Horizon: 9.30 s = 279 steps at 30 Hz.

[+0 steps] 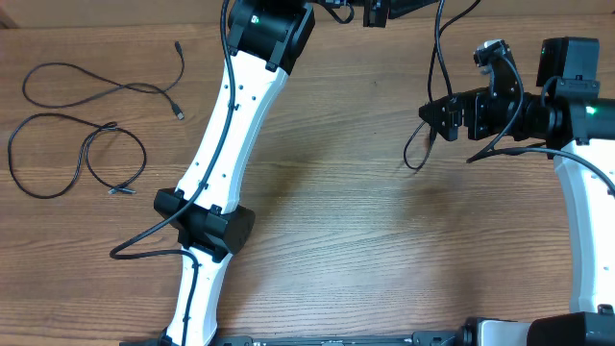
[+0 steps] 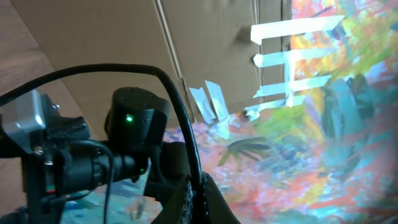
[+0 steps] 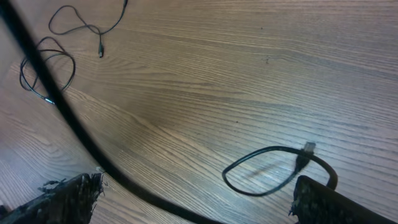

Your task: Untangle cables

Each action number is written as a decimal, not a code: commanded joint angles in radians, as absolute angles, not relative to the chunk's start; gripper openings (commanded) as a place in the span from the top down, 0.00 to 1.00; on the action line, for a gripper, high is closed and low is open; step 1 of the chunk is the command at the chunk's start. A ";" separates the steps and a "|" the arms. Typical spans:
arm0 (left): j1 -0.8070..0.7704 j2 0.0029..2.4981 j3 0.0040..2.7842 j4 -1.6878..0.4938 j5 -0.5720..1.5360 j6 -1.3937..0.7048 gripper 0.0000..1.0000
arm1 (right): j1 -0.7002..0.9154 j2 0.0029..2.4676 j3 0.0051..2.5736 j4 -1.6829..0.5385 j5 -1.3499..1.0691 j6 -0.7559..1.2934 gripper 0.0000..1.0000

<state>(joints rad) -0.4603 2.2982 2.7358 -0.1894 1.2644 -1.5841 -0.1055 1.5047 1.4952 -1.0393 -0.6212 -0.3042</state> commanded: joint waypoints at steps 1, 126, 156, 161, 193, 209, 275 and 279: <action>-0.460 2.276 2.756 -0.154 1.280 -1.734 0.96 | -0.104 1.506 1.492 -1.032 -0.631 -0.313 0.01; -0.618 2.276 2.756 -1.328 0.825 0.027 0.30 | -0.080 1.500 1.690 -0.907 -0.491 1.387 0.94; -0.673 2.276 2.756 -1.205 0.797 0.019 0.96 | -0.061 1.500 1.690 -0.949 -0.553 1.386 0.94; -0.673 2.276 2.756 -1.203 0.752 0.018 0.96 | -0.061 1.500 1.690 -0.952 -0.551 1.379 0.93; -0.672 2.276 2.756 -1.380 0.078 -0.128 0.96 | -0.063 1.501 1.690 -0.416 -0.792 1.036 0.00; -0.614 2.276 2.756 -1.398 0.068 -0.199 0.96 | -0.063 1.501 1.690 -0.913 -0.414 0.704 0.00; -0.119 1.782 2.759 -1.689 0.184 -0.596 0.96 | -0.294 1.504 1.688 -1.173 -0.210 0.776 0.00; -0.076 1.721 2.699 -1.689 0.204 -0.576 0.96 | -0.294 1.504 1.688 -1.169 -0.210 0.776 0.00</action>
